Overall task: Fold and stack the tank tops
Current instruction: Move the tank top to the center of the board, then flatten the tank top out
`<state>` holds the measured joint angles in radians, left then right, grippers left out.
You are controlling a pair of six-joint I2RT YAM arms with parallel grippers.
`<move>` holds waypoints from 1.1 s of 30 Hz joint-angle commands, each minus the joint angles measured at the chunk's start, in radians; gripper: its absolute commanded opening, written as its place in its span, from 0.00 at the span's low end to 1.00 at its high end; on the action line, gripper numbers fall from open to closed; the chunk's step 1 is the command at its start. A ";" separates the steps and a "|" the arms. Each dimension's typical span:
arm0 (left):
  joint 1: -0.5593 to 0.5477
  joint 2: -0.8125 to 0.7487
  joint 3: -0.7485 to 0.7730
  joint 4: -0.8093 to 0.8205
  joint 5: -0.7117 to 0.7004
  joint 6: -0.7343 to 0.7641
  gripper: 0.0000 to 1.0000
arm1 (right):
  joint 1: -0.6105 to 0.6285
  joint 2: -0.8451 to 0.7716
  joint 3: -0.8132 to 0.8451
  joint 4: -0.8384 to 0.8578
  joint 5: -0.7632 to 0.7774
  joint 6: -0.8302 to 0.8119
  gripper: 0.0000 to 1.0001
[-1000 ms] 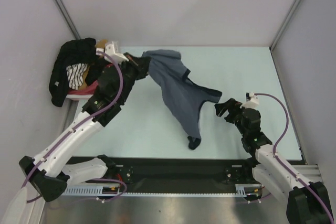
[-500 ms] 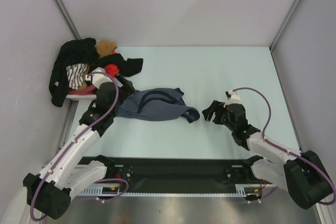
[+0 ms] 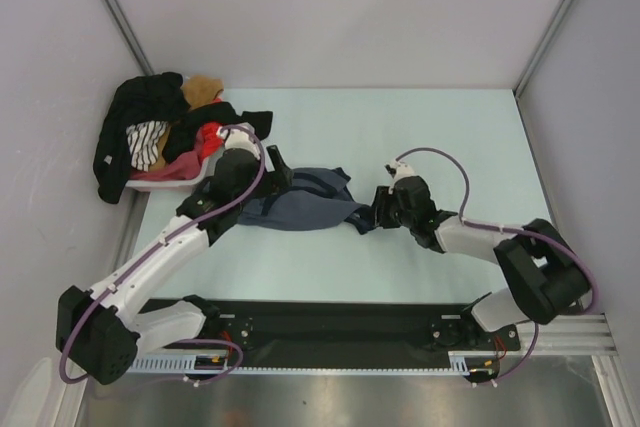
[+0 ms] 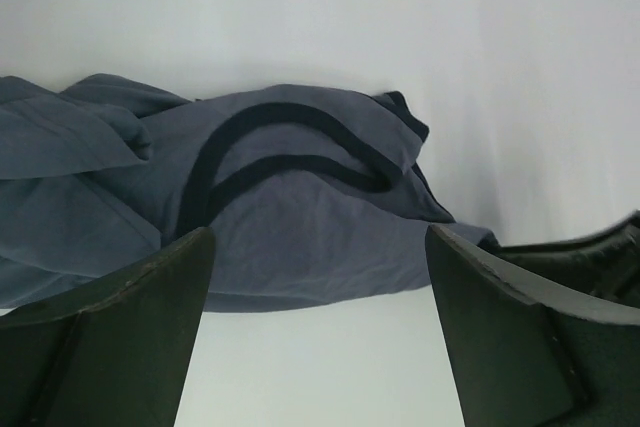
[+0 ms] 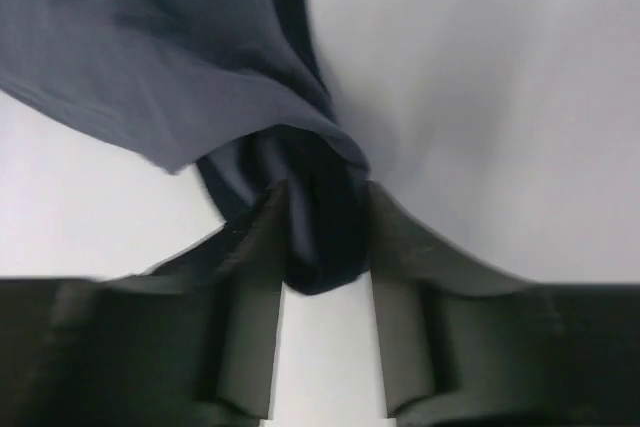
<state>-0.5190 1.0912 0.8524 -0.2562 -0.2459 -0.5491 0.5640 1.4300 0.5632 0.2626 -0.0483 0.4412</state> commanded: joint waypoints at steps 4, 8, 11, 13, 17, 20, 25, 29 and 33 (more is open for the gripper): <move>-0.056 -0.002 0.014 -0.004 0.051 0.054 0.91 | 0.163 0.009 0.092 -0.079 0.098 -0.143 0.03; -0.062 -0.062 -0.013 -0.038 0.019 0.051 0.91 | 0.442 -0.132 0.081 -0.030 0.005 -0.347 0.02; -0.064 -0.100 -0.033 -0.058 0.003 0.049 0.91 | 0.507 -0.234 0.034 -0.004 -0.117 -0.424 0.35; -0.070 -0.122 -0.045 -0.070 0.014 0.049 0.91 | 0.476 -0.275 0.009 0.001 -0.111 -0.394 0.83; -0.108 -0.160 -0.087 -0.083 0.008 0.032 0.90 | 0.289 -0.303 0.007 -0.022 -0.134 -0.271 0.78; -0.168 -0.208 -0.139 -0.072 0.002 0.000 0.90 | 0.143 -0.241 0.050 -0.051 -0.177 -0.173 0.46; -0.272 -0.248 -0.208 -0.066 -0.009 -0.073 0.90 | 0.047 0.012 0.162 -0.102 -0.281 -0.107 0.58; -0.392 -0.232 -0.237 -0.077 -0.052 -0.139 0.90 | 0.028 0.141 0.239 -0.106 -0.334 -0.055 0.64; -0.531 -0.215 -0.268 -0.081 -0.121 -0.207 0.90 | 0.033 0.219 0.299 -0.137 -0.320 -0.035 0.64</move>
<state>-0.9756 0.8669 0.6025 -0.3435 -0.2928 -0.6750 0.5941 1.6161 0.7948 0.1406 -0.3347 0.3653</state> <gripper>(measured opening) 0.900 0.649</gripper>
